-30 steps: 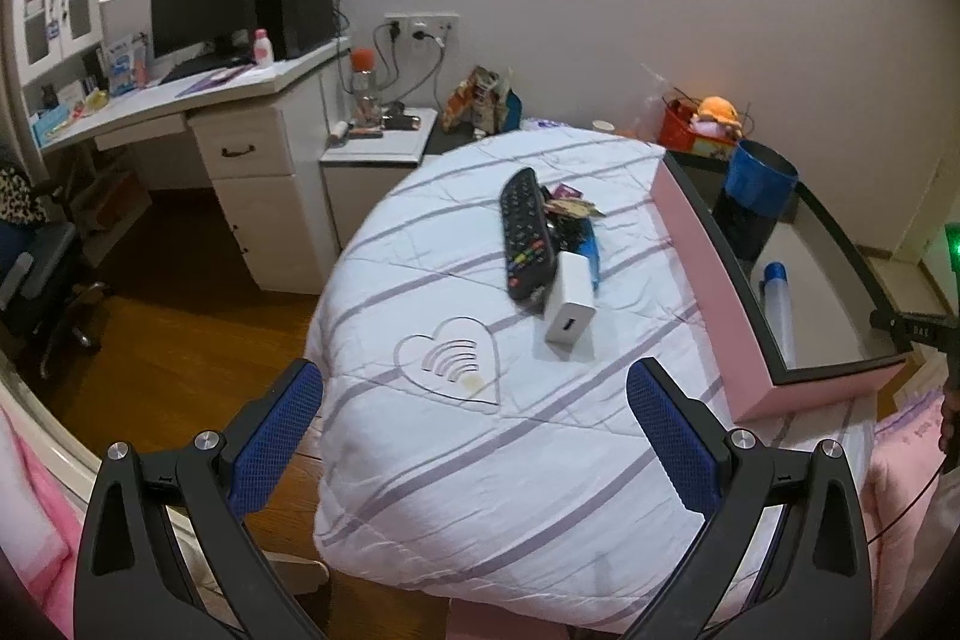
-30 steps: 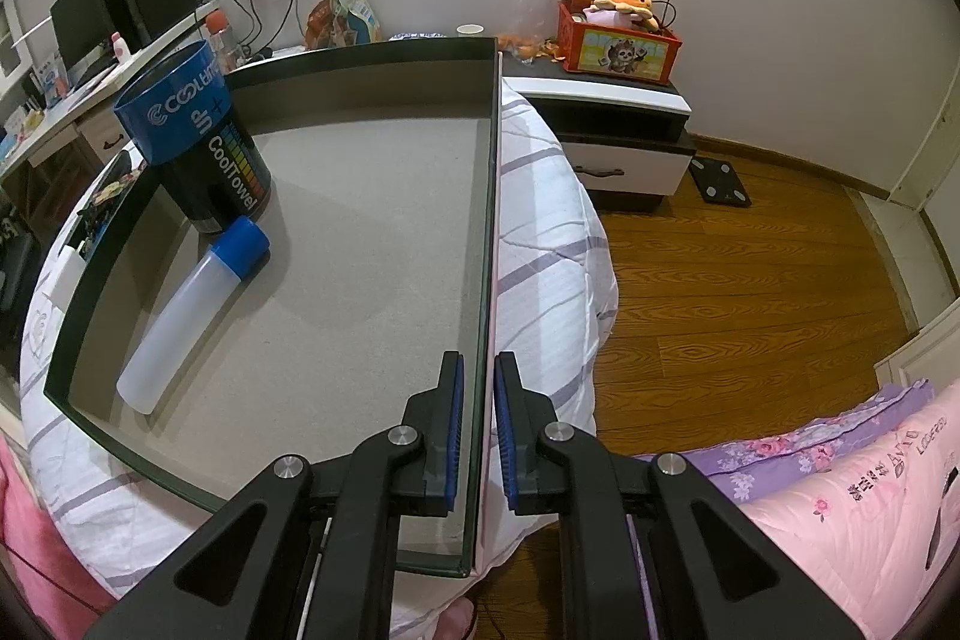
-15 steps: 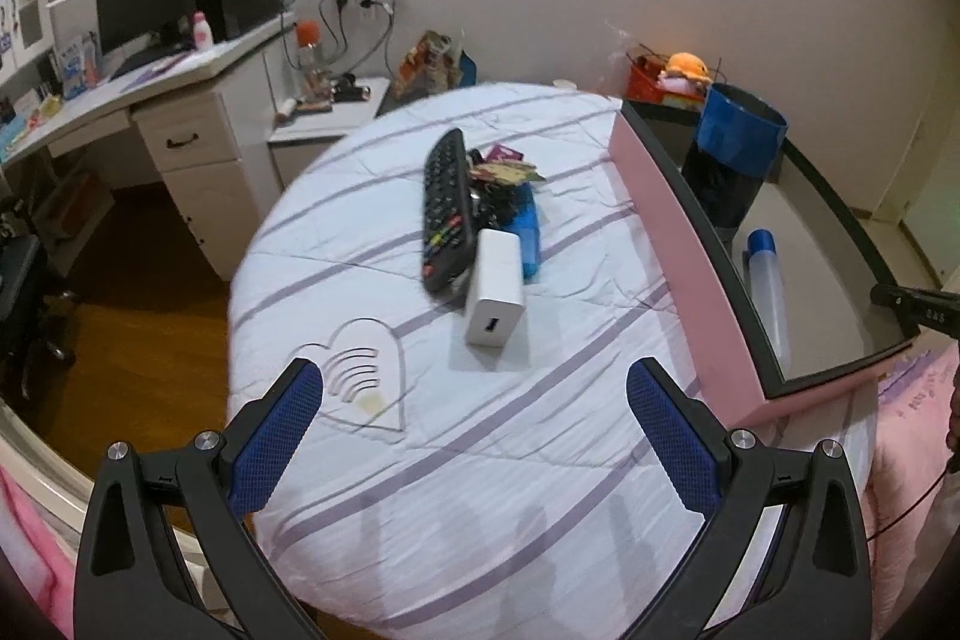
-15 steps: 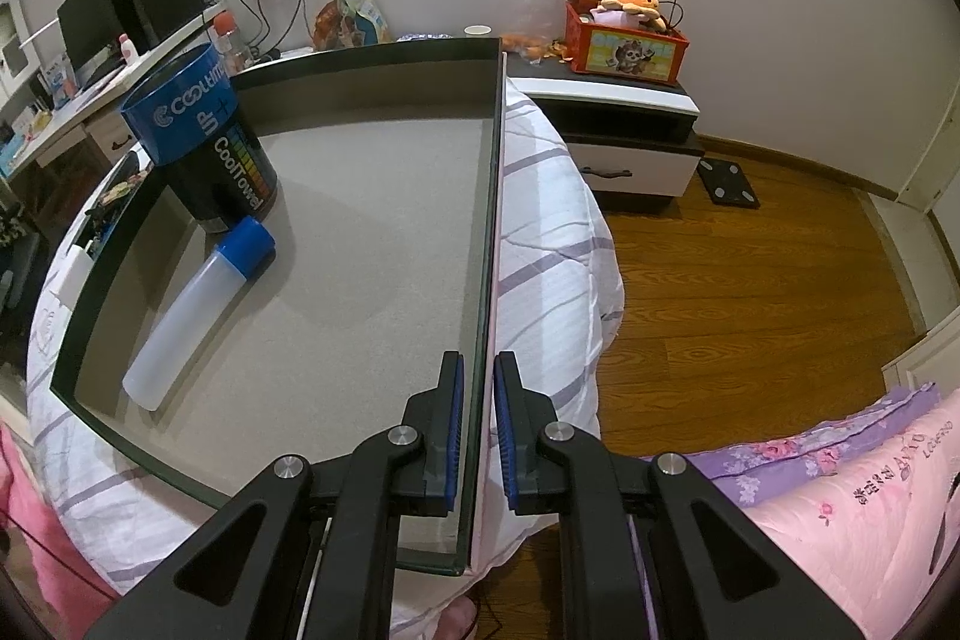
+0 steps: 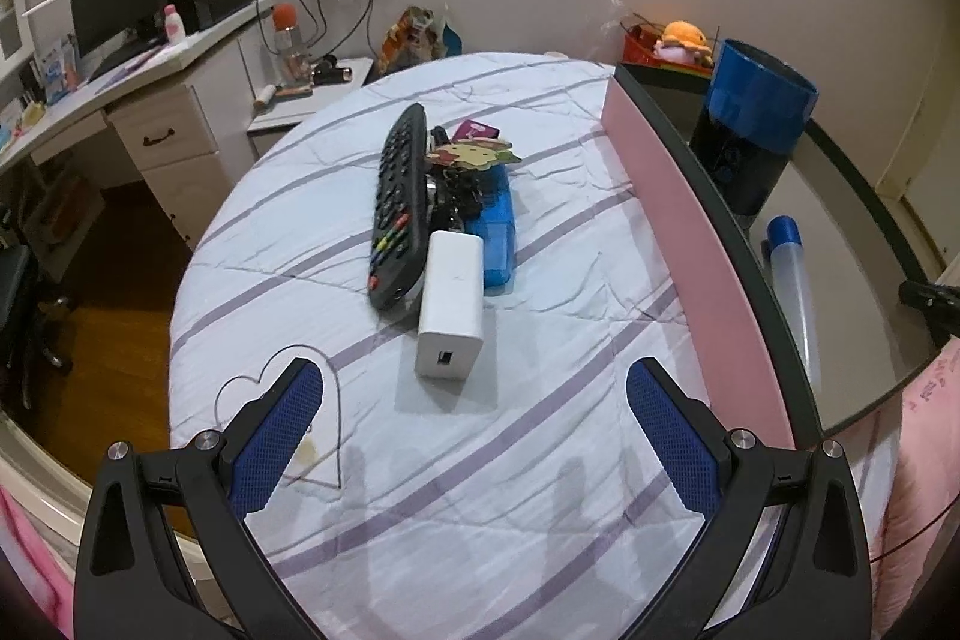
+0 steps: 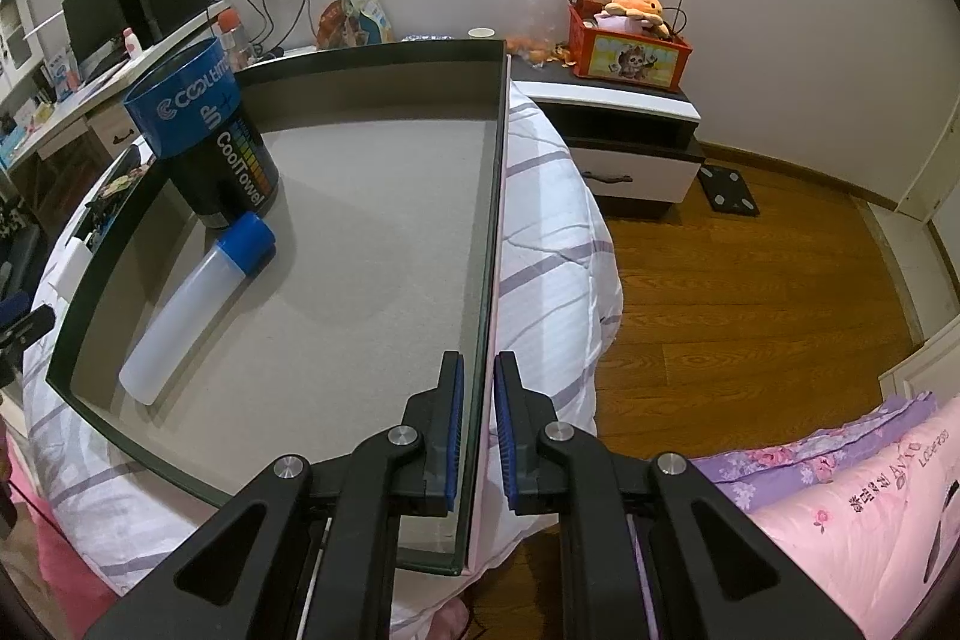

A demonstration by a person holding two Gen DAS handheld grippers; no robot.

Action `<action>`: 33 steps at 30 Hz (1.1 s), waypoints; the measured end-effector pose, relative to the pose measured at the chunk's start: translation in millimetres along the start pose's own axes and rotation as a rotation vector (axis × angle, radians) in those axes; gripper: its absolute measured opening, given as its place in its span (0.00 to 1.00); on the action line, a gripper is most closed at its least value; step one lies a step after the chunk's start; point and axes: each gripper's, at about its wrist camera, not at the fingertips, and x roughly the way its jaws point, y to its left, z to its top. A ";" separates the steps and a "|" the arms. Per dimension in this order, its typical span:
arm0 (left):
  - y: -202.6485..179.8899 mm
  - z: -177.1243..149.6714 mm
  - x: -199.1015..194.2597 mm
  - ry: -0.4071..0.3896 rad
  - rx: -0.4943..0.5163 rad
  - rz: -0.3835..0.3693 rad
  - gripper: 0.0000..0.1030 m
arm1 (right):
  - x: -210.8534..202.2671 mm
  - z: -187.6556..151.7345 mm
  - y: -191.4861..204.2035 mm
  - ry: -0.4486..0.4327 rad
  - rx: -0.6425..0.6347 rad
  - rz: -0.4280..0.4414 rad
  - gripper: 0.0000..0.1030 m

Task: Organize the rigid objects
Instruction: 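Withdraw the left gripper back toward the remaining items on the table, then close the left gripper on the white charger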

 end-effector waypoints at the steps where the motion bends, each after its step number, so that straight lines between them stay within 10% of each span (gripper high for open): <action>1: -0.7 1.1 2.3 0.001 0.004 0.000 0.99 | -0.1 -0.1 0.2 -0.002 0.000 -0.001 0.11; 7: 1.4 5.1 18.7 0.030 0.008 -0.010 0.96 | -0.7 -0.3 0.0 -0.002 -0.002 -0.001 0.11; 17: 5.2 6.9 35.1 0.082 0.014 -0.032 0.29 | -1.6 0.5 0.5 -0.004 -0.007 0.000 0.11; 33: 9.4 -4.7 21.2 0.083 0.033 -0.042 0.24 | -1.8 1.3 0.6 -0.004 -0.008 -0.003 0.11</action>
